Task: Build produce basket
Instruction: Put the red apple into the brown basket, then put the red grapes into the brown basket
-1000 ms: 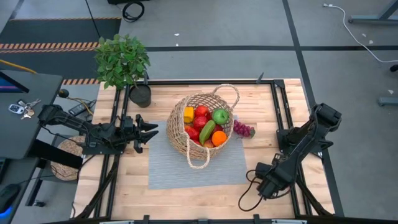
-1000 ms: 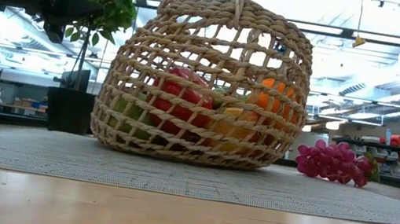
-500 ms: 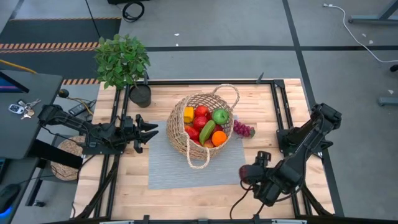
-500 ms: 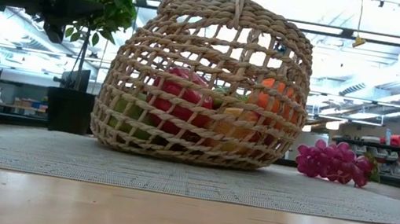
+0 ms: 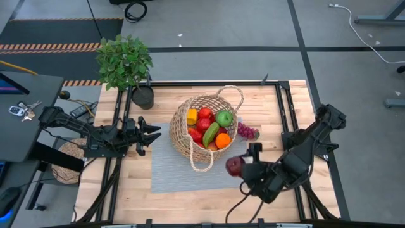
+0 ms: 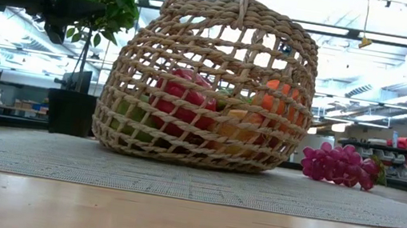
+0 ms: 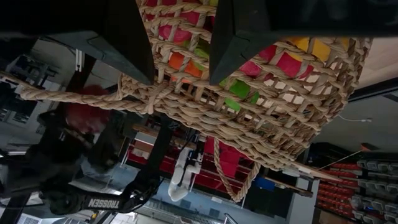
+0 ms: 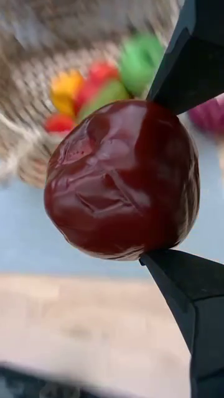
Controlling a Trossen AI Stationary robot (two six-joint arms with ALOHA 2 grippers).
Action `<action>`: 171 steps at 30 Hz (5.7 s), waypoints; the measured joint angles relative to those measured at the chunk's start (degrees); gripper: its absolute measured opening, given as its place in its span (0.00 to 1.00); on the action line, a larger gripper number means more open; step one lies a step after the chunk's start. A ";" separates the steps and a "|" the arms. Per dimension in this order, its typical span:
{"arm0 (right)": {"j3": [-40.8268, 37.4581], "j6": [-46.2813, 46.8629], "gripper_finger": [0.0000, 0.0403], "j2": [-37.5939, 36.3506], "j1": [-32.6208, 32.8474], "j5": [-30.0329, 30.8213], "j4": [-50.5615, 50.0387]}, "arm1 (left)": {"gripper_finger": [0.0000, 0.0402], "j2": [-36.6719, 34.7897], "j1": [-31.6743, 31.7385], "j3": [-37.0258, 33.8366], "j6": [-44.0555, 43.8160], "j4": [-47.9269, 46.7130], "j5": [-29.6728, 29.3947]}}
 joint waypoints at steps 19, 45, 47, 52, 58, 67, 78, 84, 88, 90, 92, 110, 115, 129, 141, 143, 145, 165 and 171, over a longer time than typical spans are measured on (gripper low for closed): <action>0.45 -61.36 0.86 0.00 -8.11 20.12 3.69 | 0.40 0.00 0.01 0.00 0.00 0.00 0.00; -0.84 -98.54 0.86 0.59 -16.59 14.44 7.61 | 0.40 0.00 0.00 0.00 0.01 0.00 0.00; -0.84 -97.51 0.86 0.61 -18.78 10.49 7.61 | 0.40 -0.02 0.02 0.00 -0.03 0.00 0.00; -0.84 -97.12 0.86 0.61 -24.90 5.77 11.13 | 0.40 -0.01 0.01 0.00 0.00 0.00 0.00; -5.05 -98.00 0.86 0.56 -31.72 -0.87 26.58 | 0.40 0.00 0.02 0.00 -0.03 -0.02 0.00; -13.05 -88.21 0.86 0.57 -37.88 -7.27 41.31 | 0.40 -0.02 0.01 0.00 -0.03 -0.01 0.00; -13.74 -74.61 0.96 0.59 -41.83 -15.23 38.55 | 0.40 -0.01 0.01 0.00 -0.03 0.00 0.00; -13.65 -70.91 0.97 0.55 -41.99 -11.56 37.00 | 0.40 0.00 0.00 0.00 0.00 -0.01 0.00; -10.45 -70.51 0.97 0.49 -39.76 -4.65 32.14 | 0.40 0.00 0.01 0.00 -0.02 0.00 0.00; -7.65 -67.99 0.97 0.48 -37.95 -2.80 28.02 | 0.40 0.00 0.00 0.00 0.00 -0.02 0.00; -3.97 -64.64 0.97 0.48 -36.11 -2.14 22.90 | 0.40 0.00 0.00 0.00 0.00 0.00 0.00; -9.98 -35.84 0.88 -18.07 -31.54 -15.51 3.63 | 0.40 0.00 0.02 0.00 0.00 -0.02 0.00; -27.56 -33.66 0.88 -26.03 -32.34 -15.88 13.48 | 0.40 -0.02 0.02 0.00 0.00 0.00 0.00; -46.76 -36.03 0.88 -22.64 -48.74 -21.54 26.53 | 0.40 -0.01 0.01 0.00 0.00 0.00 0.00; -46.78 -36.79 0.88 -13.57 -53.06 -26.37 29.97 | 0.40 -0.02 0.02 0.00 0.00 0.00 0.00; -46.76 -36.59 0.88 -11.82 -53.09 -26.13 30.67 | 0.40 -0.02 0.01 0.00 -0.01 0.00 0.00; -46.76 -36.89 0.88 -10.32 -53.07 -26.74 31.15 | 0.40 0.00 0.00 0.00 0.00 -0.01 0.00; -46.80 -37.13 0.80 -7.86 -52.69 -25.62 30.77 | 0.40 -0.01 0.02 0.00 0.00 -0.02 0.00; -46.80 -37.21 0.60 -7.87 -52.69 -25.83 30.48 | 0.40 0.00 0.02 0.00 0.00 -0.02 0.00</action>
